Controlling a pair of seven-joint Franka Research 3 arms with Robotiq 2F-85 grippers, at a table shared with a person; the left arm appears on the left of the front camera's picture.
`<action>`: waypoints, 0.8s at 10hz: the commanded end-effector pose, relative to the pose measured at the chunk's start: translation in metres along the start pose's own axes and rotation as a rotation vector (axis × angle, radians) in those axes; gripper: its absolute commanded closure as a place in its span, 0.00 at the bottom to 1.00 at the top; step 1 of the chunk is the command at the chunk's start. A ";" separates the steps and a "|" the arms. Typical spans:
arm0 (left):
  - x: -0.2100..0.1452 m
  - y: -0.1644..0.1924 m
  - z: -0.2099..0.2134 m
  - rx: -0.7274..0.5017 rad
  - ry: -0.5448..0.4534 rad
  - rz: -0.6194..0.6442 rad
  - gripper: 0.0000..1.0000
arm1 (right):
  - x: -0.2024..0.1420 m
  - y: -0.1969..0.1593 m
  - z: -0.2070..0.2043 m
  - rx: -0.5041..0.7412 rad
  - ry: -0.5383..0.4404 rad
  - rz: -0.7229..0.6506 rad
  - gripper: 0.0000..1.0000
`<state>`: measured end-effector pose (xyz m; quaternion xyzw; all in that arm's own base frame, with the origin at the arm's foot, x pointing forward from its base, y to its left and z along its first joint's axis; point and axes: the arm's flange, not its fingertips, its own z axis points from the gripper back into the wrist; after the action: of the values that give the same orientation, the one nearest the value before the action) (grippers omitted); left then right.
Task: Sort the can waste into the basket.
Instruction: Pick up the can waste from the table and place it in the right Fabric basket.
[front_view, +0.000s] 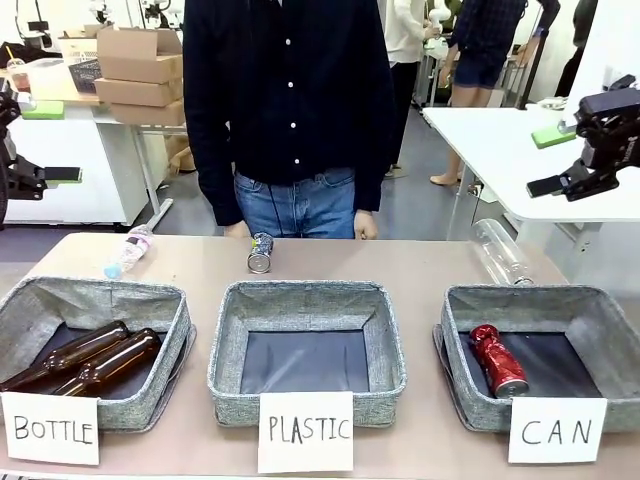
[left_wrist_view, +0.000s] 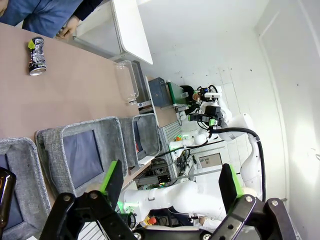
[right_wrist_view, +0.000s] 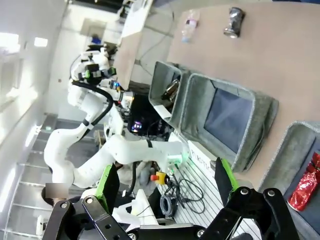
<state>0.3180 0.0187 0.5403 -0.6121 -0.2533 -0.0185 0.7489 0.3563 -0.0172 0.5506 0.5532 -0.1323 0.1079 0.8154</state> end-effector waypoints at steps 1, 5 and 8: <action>0.000 -0.001 -0.002 -0.028 -0.008 -0.015 0.00 | 0.002 0.001 0.004 -0.010 -0.004 0.029 0.00; 0.000 -0.001 -0.002 -0.028 -0.008 -0.015 0.00 | 0.002 0.001 0.004 -0.010 -0.004 0.029 0.00; 0.000 -0.001 -0.002 -0.028 -0.008 -0.015 0.00 | 0.002 0.001 0.004 -0.010 -0.004 0.029 0.00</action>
<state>0.3180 0.0186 0.5403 -0.6121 -0.2533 -0.0186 0.7489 0.3561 -0.0191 0.5519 0.5523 -0.1348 0.1068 0.8157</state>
